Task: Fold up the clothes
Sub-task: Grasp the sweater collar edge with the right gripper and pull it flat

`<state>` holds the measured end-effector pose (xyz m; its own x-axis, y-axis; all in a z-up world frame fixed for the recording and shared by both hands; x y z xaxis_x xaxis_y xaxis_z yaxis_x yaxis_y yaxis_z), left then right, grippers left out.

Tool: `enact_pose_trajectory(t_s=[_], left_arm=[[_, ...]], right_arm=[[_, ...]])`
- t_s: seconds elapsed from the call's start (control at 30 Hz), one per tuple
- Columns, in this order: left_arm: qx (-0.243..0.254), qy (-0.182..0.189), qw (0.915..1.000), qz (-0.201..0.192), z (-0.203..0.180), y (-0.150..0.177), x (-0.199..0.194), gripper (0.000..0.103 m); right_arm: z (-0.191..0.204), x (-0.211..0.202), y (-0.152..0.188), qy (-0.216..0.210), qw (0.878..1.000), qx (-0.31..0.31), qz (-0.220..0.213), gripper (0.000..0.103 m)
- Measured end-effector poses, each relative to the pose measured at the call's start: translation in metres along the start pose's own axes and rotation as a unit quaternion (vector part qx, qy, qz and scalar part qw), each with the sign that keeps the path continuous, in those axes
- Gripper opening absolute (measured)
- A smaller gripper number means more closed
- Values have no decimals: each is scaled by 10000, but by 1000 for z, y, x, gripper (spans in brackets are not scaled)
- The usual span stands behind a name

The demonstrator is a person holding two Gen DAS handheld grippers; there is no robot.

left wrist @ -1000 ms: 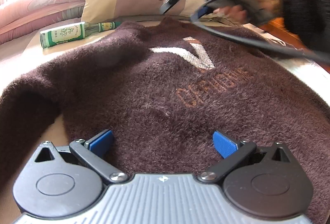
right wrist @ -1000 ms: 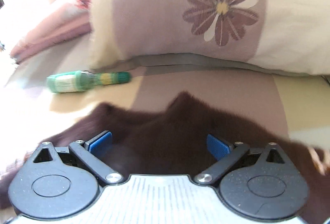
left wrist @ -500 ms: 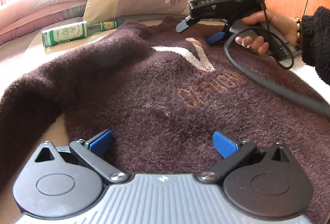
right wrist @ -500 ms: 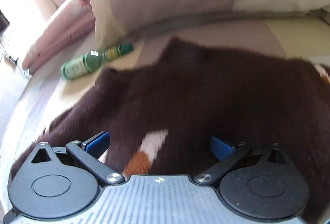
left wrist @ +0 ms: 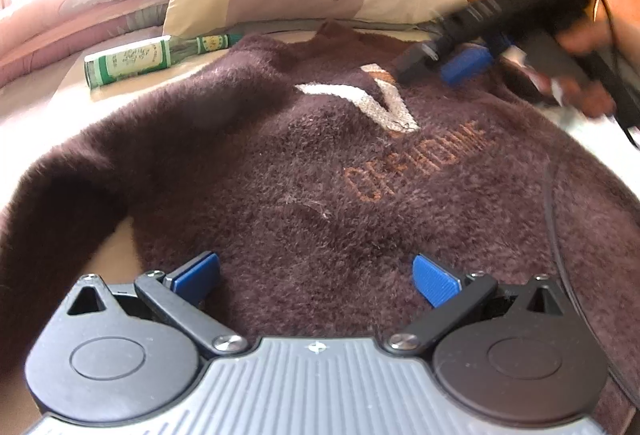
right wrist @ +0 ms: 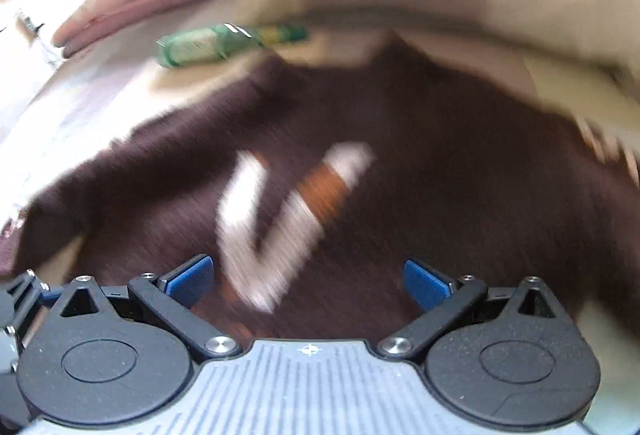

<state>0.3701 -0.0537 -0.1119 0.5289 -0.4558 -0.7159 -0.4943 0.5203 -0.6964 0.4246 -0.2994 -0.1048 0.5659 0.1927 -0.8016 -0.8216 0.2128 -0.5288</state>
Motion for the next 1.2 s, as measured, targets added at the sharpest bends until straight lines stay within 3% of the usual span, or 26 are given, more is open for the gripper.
enact_pose_trajectory(t_s=[0.17, 0.3, 0.4, 0.53, 0.7, 0.77, 0.97, 1.2], left_arm=[[417, -299, 9987, 22, 14, 1, -20, 102], [448, -196, 9987, 129, 21, 8, -21, 102], [488, -207, 9983, 226, 23, 16, -18, 102], [457, -70, 9987, 205, 23, 25, -19, 102], [325, -4, 9993, 173, 24, 29, -22, 102], [265, 34, 9995, 161, 25, 33, -22, 102], [42, 219, 9996, 147, 30, 39, -22, 102], [59, 94, 9998, 157, 27, 36, -22, 102]], right_arm=[[41, 27, -54, 50, 9992, -384, -80, 103], [73, 58, -92, -35, 9988, -488, -9, 103], [103, 89, -100, -71, 9965, -803, 207, 103], [139, 115, -97, -134, 9881, -1440, 517, 94], [149, 158, -79, 205, 9780, -1673, 1226, 95], [150, 171, -81, 229, 9815, -1575, 1060, 103], [153, 168, -94, -40, 9898, -1303, 582, 103], [157, 155, -109, -417, 9942, -988, 43, 98]])
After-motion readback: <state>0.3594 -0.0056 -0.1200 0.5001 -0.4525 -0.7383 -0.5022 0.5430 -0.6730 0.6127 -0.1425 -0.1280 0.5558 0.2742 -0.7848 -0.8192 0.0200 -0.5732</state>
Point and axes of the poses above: each gripper's, at about its wrist camera, not at the fingertips, and x roughly the way its jaws point, z to its left, y to its underside, the point moved 7 cm from there along x, roughly the way its jaws point, and after that the axes turned 6 degrees about x, right-handed, at the moved point
